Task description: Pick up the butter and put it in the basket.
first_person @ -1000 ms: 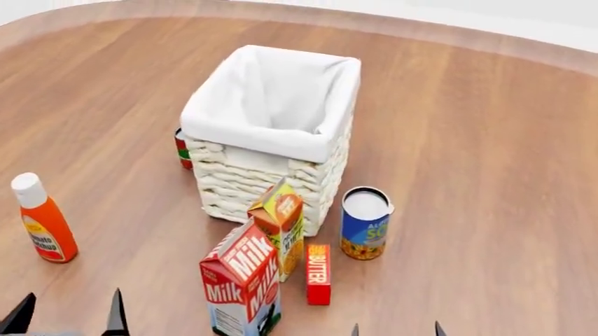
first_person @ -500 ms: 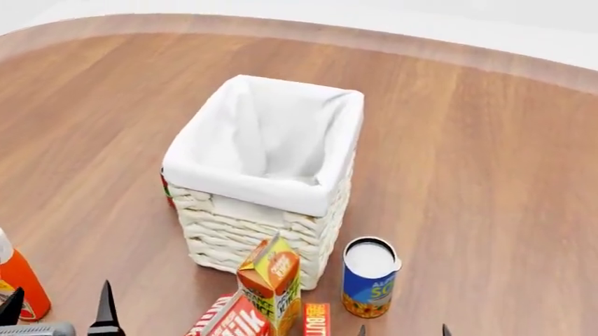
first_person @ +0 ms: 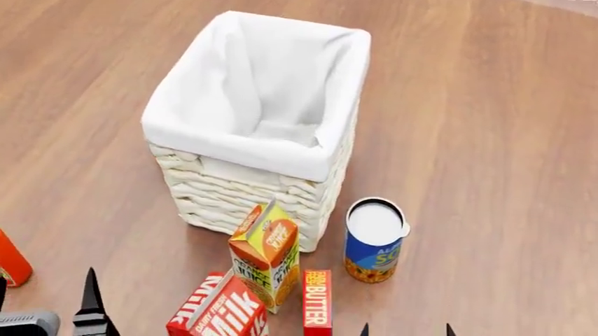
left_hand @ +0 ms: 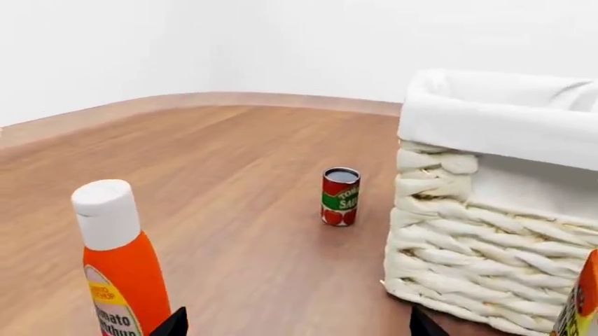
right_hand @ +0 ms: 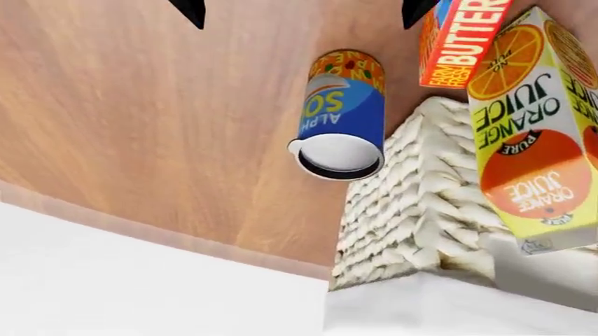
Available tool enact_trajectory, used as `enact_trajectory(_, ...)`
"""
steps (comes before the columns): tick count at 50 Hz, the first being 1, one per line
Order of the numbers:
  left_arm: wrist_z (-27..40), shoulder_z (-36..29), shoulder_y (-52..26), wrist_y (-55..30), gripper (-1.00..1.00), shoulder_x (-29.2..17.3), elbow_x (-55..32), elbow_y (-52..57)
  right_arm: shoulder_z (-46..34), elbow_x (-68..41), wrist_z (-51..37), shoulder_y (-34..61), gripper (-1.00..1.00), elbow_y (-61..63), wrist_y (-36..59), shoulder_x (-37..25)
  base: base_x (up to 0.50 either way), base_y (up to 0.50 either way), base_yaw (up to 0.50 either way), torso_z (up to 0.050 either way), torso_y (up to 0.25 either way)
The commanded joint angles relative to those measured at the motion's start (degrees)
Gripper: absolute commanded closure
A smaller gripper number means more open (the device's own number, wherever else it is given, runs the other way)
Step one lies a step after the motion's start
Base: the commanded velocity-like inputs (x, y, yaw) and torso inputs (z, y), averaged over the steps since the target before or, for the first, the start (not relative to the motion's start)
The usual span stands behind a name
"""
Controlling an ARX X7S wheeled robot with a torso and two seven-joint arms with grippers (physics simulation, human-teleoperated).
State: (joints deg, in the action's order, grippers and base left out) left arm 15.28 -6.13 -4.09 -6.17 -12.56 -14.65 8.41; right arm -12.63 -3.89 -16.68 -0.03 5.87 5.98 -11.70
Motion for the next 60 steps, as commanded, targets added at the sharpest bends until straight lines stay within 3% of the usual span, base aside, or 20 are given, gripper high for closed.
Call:
enact_trajectory(1, 0.7, 0.8, -0.3, -1.5, -1.0, -0.7, -1.2, 1.6, -0.3, 0.0, -0.6, 0.1, -1.0, -0.1, 0.2, -0.2, 0.0, 0.0, 0.0, 0.0, -0.25)
enact_trajectory(11, 1.4, 2.8, -0.8, -4.7, -1.0, -2.2, -4.2, 5.5, -0.5, -0.1, -0.9, 0.2, -1.0, -0.1, 0.1, -0.5, 0.0, 0.0, 0.0, 0.0, -0.249)
enact_trajectory(21, 3.7, 10.7, -1.9, -12.7, -1.0, -6.0, -13.7, 13.9, -1.5, -1.0, 0.7, 0.0, -1.0, -0.9, -2.6, -0.9, 0.0, 0.0, 0.0, 0.0, 0.0)
enact_trajectory(26, 5.6, 15.5, -2.1, -16.1, -1.0, -7.5, -18.8, 16.2, -3.9, -0.6, 3.5, -1.6, -1.0, -2.0, -9.3, -1.7, 0.0, 0.0, 0.0, 0.0, 0.0)
enact_trajectory(35, 5.7, 16.4, -0.3, -15.4, -1.0, -7.9, -18.9, 17.2, -5.5, -0.6, 5.0, -2.5, -1.0, -10.0, -19.7, -1.5, 0.0, 0.0, 0.0, 0.0, 0.0)
enact_trajectory(60, 5.8, 15.6, -0.2, -15.2, -1.0, -8.3, -18.7, 17.1, -8.6, -0.6, 7.0, 3.1, -1.0, -17.8, -23.3, 0.8, 0.0, 0.0, 0.0, 0.0, 0.0)
